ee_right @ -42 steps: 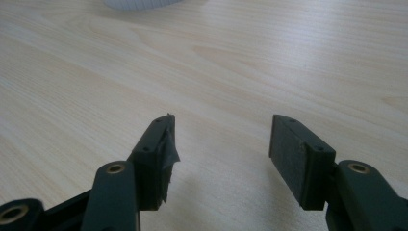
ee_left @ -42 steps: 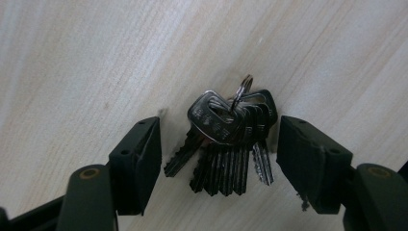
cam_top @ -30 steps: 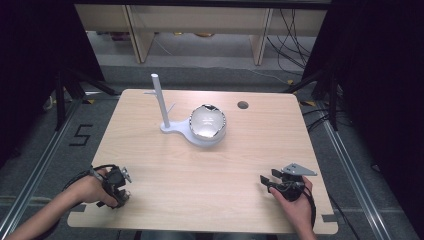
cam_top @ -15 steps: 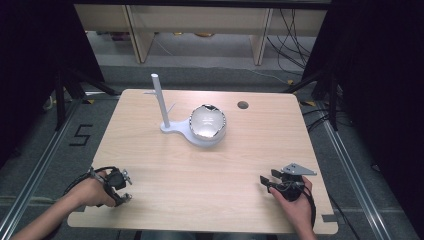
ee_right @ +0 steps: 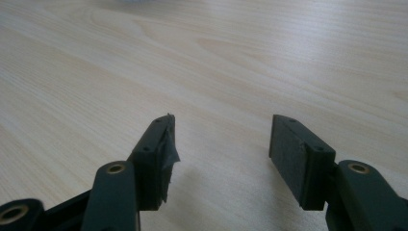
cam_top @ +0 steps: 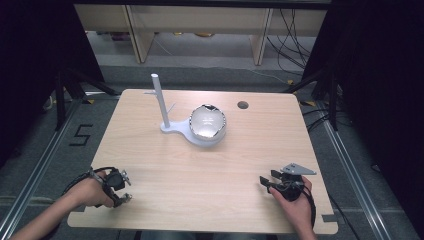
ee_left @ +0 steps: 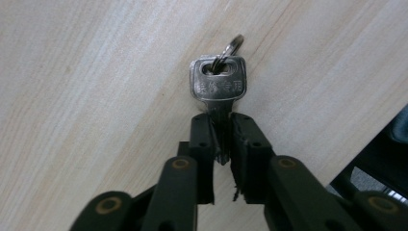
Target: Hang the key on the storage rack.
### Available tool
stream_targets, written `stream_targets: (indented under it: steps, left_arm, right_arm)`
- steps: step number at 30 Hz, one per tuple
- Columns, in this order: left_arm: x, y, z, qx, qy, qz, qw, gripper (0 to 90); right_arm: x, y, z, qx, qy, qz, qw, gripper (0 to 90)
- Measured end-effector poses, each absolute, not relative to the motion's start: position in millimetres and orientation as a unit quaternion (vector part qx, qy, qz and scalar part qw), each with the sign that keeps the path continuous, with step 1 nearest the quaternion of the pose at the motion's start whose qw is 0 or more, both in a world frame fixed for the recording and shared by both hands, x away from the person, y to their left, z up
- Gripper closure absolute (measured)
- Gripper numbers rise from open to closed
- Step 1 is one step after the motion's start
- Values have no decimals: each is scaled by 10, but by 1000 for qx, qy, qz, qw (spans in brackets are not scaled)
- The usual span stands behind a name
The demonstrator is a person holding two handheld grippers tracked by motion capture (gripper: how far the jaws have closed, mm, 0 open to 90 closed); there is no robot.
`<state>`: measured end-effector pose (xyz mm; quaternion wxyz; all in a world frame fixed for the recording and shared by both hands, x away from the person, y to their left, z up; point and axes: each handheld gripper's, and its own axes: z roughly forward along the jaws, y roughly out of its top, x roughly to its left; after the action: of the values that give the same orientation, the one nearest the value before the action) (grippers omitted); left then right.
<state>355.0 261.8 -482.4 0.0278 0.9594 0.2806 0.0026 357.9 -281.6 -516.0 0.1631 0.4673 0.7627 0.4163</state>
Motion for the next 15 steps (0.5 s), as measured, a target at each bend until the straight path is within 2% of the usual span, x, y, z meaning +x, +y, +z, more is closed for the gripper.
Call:
stream_targets:
  steps: [8,15]
  left_arm:
    - [3531,2592,-4796,960,281,-15,19,827]
    - [3551,2615,-4802,958,284,-11,32,798]
  right_arm:
    - [3585,-2815,-5162,466,765,414,164,434]
    - [3595,-2815,-5173,468,764,412,166,432]
